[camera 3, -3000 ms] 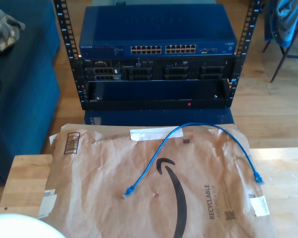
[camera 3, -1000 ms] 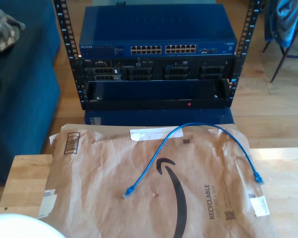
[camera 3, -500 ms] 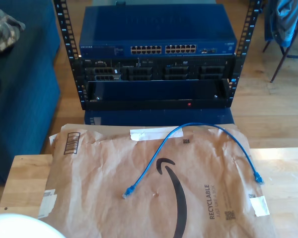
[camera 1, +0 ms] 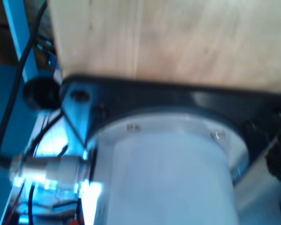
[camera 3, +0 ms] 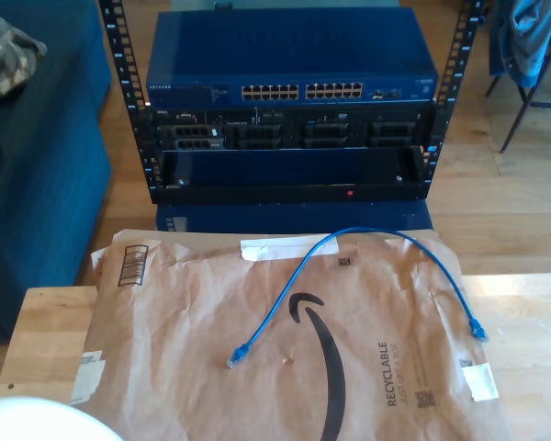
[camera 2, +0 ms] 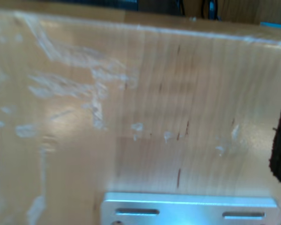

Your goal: Grab the cable and plug it in

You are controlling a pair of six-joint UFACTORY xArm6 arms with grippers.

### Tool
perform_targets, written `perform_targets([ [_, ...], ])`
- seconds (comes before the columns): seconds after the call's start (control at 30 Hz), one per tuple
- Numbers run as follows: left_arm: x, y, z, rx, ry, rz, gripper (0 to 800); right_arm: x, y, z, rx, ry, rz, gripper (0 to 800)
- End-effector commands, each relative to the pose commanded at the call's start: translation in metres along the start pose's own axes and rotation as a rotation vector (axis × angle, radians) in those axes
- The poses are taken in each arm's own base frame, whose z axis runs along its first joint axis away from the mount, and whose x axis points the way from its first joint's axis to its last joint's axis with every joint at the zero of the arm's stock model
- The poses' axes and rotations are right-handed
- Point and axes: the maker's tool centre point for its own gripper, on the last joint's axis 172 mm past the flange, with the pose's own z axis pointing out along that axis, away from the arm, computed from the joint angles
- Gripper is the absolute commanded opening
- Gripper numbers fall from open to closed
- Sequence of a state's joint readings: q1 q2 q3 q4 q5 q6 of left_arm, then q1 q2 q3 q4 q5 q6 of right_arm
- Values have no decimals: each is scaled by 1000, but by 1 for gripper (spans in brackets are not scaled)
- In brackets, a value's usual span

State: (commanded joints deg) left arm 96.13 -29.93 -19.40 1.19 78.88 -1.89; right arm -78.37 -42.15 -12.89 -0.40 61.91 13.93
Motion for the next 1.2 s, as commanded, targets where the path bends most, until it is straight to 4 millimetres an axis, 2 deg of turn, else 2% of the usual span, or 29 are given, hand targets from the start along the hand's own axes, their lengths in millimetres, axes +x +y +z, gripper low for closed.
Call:
perform_targets([
  [0.13, 6, 35, -46, -63, 40, -33, 800, 19, -14, -30, 12, 25, 111, 799],
  [0.3, -4, 67, -87, -59, 51, -57, 800, 20, -76, -52, -2, 46, 78, 799],
  [0.43, -17, 95, -94, -29, 47, -51, 800, -3, -117, -73, -36, 23, 52, 799],
  [0.63, -43, 138, -84, 76, 68, -51, 800, -67, -186, -89, -60, 50, -71, 798],
  [0.77, -69, 166, -71, 138, 85, -55, 800, -126, -225, -105, -35, 46, -137, 798],
  [0.87, -85, 183, -68, 170, 117, -53, 800, -180, -253, -120, 5, 47, -220, 799],
  [0.97, -101, 197, -64, 197, 148, -52, 800, -236, -269, -131, 30, 57, -283, 799],
  [1.07, -116, 209, -60, 215, 178, -44, 800, -288, -278, -130, 28, 57, -340, 799],
  [1.2, -141, 223, -53, 239, 219, -25, 800, -341, -286, -124, 0, 59, -411, 799],
])
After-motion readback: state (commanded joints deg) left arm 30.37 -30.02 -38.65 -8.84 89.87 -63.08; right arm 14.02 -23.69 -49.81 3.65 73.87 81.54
